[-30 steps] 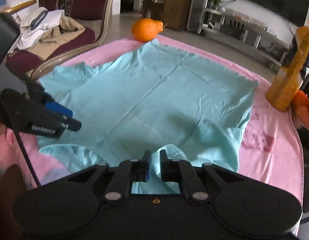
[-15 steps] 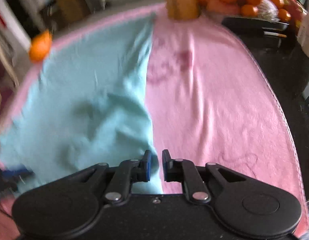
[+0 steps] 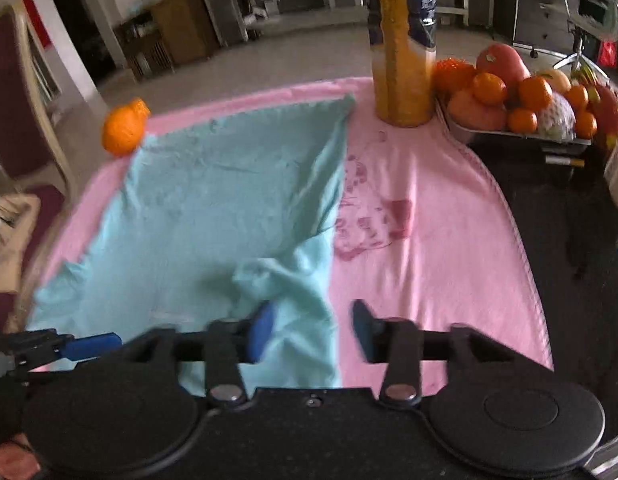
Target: Fold clothes
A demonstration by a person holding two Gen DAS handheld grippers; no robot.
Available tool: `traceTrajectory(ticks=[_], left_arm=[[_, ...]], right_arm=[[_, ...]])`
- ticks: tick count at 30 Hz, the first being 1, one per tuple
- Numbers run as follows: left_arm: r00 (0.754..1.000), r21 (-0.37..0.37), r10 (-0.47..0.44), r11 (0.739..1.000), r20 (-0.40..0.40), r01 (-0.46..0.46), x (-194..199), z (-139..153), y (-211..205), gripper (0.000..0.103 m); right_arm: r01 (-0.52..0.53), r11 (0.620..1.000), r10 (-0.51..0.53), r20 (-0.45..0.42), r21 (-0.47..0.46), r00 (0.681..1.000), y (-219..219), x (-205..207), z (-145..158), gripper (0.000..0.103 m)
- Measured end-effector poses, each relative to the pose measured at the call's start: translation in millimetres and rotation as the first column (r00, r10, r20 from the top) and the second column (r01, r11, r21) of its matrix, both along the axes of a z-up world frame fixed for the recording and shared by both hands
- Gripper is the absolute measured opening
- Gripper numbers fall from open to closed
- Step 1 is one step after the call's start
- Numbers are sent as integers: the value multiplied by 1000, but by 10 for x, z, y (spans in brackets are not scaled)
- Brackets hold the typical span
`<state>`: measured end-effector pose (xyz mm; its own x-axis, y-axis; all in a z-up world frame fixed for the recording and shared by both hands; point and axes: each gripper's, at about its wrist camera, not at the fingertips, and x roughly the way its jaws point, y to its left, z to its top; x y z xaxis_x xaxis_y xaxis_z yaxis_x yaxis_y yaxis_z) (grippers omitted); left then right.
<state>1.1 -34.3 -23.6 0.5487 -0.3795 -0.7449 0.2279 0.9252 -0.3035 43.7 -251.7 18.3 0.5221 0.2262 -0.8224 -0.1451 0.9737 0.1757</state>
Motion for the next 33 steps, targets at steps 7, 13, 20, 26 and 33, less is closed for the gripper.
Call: traceTrajectory(ticks=[7,13,20,26,33], left_arm=[[996,-97,-11,995,-88,3,185,-322,-100,33],[997,-3,-63,998,-38,62,161,-395,-247,31],[991,80,-129,989,20,127,92,-426,-367,19],[991,136,-132,982,14,129,11,-411,-413,2],[992,151,-129,980,-9,129,-58,-413,-421,2]], right_arm=[[151,951,-121,-126,268,985,-350,259,-538,18],[115,935,-118,-12,335,993,-358,560,-447,21],[13,970,-10,-16,243,1000,73,921,-567,24],[-112,980,118,-28,164,993,415,919,-606,29],[-119,982,126,-40,150,991,434,919,-667,30]])
